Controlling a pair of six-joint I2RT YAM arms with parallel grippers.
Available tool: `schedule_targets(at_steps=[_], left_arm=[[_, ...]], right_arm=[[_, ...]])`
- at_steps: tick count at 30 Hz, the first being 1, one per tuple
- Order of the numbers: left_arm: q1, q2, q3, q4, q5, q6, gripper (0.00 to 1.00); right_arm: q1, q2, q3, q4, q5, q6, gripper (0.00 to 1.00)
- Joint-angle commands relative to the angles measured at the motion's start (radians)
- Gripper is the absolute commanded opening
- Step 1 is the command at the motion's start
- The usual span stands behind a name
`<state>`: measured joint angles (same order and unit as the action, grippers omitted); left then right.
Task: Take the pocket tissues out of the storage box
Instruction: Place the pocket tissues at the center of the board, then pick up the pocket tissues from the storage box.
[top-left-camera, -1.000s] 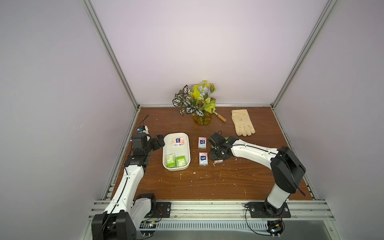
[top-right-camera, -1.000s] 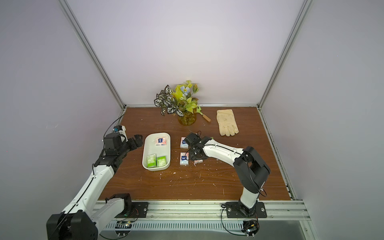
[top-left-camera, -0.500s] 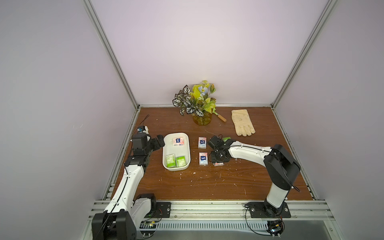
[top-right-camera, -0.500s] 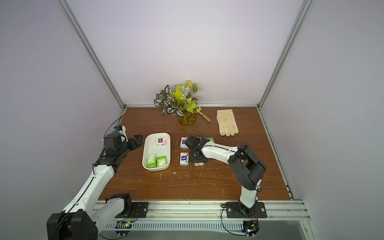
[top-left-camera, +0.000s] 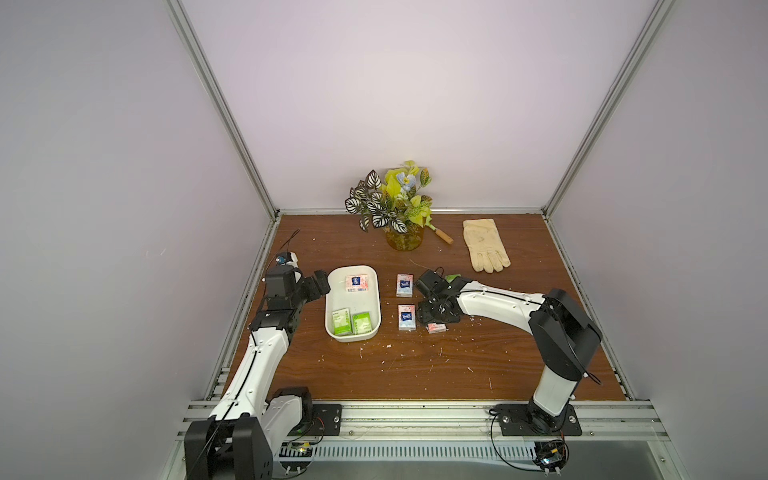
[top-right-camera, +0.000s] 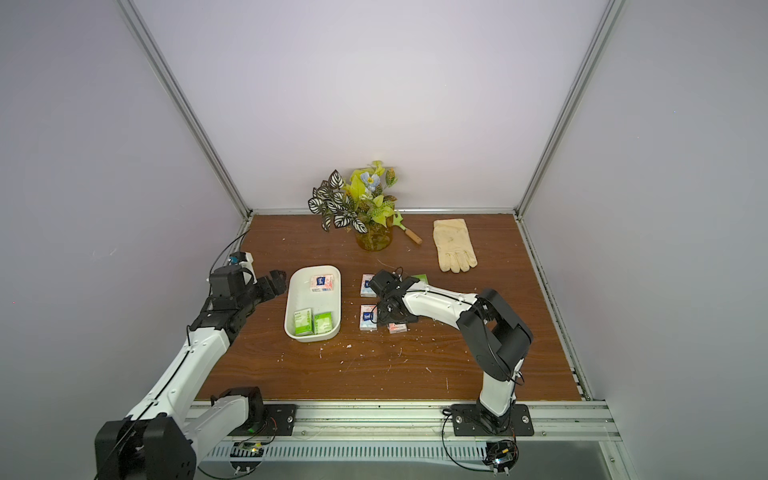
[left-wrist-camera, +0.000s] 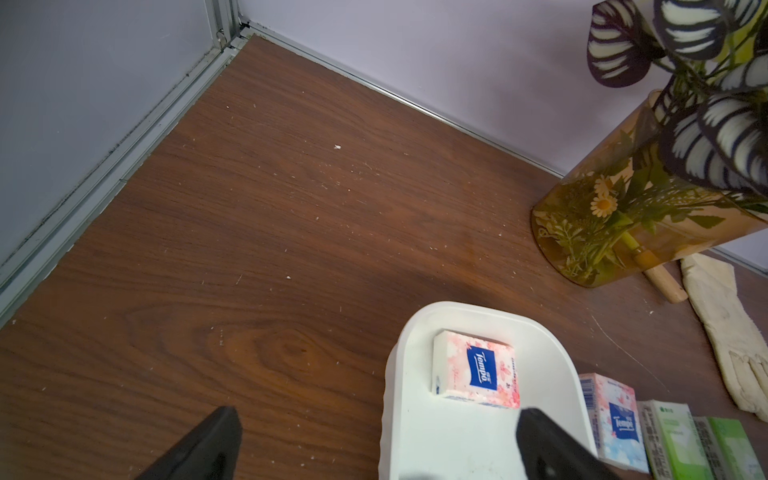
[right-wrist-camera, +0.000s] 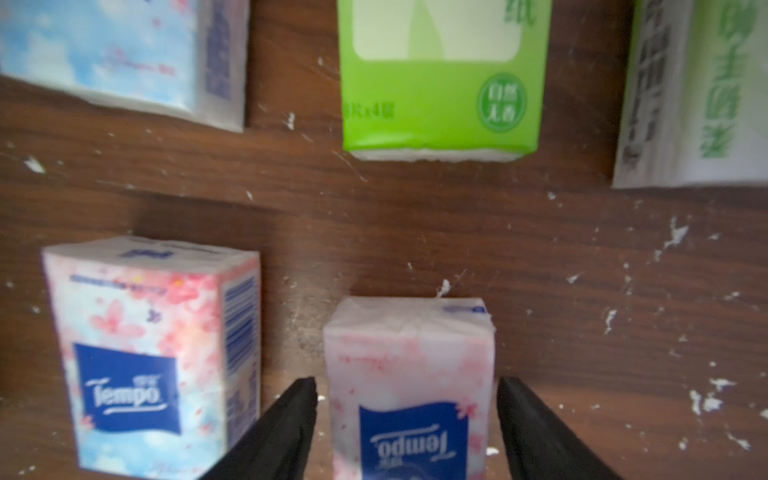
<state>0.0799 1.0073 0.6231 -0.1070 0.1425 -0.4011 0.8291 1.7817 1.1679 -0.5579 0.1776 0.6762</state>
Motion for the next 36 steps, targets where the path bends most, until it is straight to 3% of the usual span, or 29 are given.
schedule_targets(at_steps=[1,8,13,23,36], left_arm=[[0.015,0.008,0.003,0.015,0.020,-0.005,1.00],[0.015,0.045,0.009,0.014,0.081,-0.004,1.00],[0.015,0.074,0.009,-0.012,0.115,0.000,0.93],[0.014,0.162,-0.003,-0.033,0.244,0.000,0.78],[0.015,0.313,0.040,-0.108,0.267,0.055,0.54]], right_arm=[[-0.002,-0.080,0.061,-0.045,0.018,-0.026,0.79],[-0.001,-0.117,0.164,-0.025,-0.020,-0.177,0.81],[0.010,-0.087,0.266,-0.010,-0.055,-0.317,0.82],[0.047,0.069,0.527,0.022,-0.118,-0.600,0.98],[0.092,0.407,0.979,-0.130,-0.216,-0.851,0.99]])
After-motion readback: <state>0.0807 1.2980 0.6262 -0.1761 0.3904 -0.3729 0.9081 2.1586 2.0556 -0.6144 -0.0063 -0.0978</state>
